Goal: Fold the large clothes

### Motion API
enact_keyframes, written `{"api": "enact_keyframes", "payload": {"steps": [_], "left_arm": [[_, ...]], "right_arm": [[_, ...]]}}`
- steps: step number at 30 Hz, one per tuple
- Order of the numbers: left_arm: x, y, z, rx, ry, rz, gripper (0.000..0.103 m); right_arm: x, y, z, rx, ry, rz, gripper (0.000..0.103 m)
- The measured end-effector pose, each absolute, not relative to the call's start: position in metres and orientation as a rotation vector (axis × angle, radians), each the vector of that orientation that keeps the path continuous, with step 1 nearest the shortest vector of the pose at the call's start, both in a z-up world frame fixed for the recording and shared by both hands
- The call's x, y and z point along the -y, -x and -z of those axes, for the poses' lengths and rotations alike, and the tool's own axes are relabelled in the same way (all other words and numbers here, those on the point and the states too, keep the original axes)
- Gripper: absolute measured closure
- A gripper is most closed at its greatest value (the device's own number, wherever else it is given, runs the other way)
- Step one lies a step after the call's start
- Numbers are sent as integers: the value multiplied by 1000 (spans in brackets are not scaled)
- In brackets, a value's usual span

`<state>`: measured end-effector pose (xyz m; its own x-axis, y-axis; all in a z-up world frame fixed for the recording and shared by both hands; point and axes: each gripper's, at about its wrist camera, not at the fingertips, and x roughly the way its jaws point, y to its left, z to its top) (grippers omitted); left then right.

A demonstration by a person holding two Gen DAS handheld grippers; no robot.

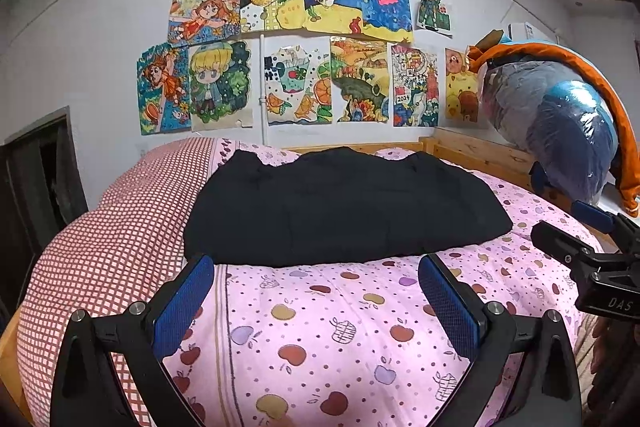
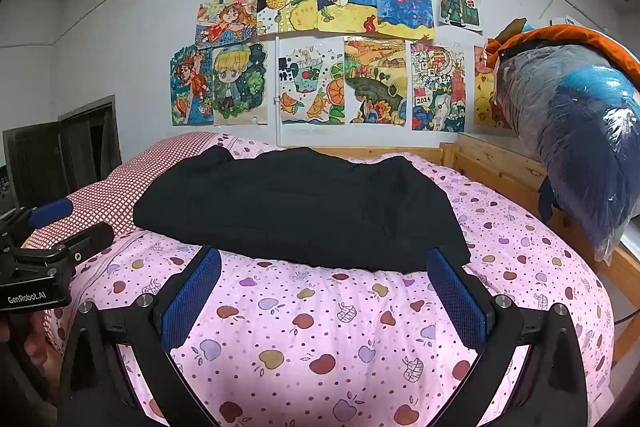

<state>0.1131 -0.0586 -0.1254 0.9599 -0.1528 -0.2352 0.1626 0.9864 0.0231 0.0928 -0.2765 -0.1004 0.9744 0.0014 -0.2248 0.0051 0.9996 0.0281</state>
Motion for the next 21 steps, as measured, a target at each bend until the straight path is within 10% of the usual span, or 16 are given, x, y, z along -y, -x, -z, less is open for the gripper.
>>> {"api": "enact_keyframes", "payload": {"steps": [21], "left_arm": [[65, -113, 130, -223, -102, 150, 0]], "right_arm": [[280, -92, 104, -233, -33, 7, 2]]}}
